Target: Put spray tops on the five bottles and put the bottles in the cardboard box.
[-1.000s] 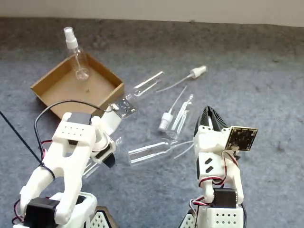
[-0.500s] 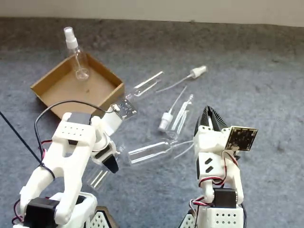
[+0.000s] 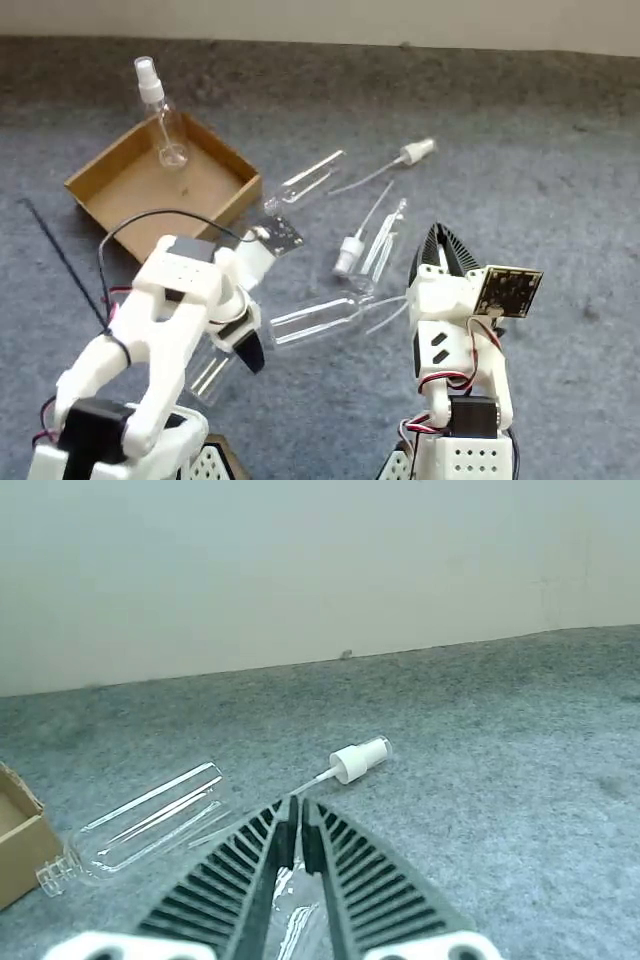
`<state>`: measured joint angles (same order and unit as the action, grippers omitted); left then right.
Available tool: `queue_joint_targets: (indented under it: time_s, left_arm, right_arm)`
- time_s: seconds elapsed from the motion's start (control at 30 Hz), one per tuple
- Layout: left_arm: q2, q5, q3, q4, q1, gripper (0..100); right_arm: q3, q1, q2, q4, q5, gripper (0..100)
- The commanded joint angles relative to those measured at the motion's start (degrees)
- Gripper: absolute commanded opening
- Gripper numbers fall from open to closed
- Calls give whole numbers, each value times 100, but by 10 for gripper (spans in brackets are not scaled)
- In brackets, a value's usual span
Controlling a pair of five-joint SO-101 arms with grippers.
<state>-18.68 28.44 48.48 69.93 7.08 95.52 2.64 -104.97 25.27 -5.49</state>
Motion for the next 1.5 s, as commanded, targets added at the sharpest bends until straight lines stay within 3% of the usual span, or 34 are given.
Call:
queue_joint_targets:
  time_s: [0.0, 0.2, 0.5, 0.83, 0.97, 1.17, 1.47]
  left_arm:
    - [611, -273, -655, -70, 92, 326]
    - [1235, -273, -884, -97, -127, 317]
    - [1262, -246, -910, -97, -180, 91]
    - [1226, -264, -1455, 0, -171, 91]
    - [1165, -264, -2105, 782, -136, 91]
    - [356, -264, -2870, 1873, 242, 88]
    - [-1666, -273, -2905, 1908, 787, 88]
  right_arm:
    - [681, 66, -4, -48, 62, 5]
    - [681, 66, -4, -48, 62, 5]
    - [681, 66, -13, -48, 62, 5]
    - [681, 66, -13, -48, 62, 5]
    - [681, 66, -13, -48, 62, 5]
    - [681, 66, -13, -48, 62, 5]
    - [681, 66, -4, -48, 62, 5]
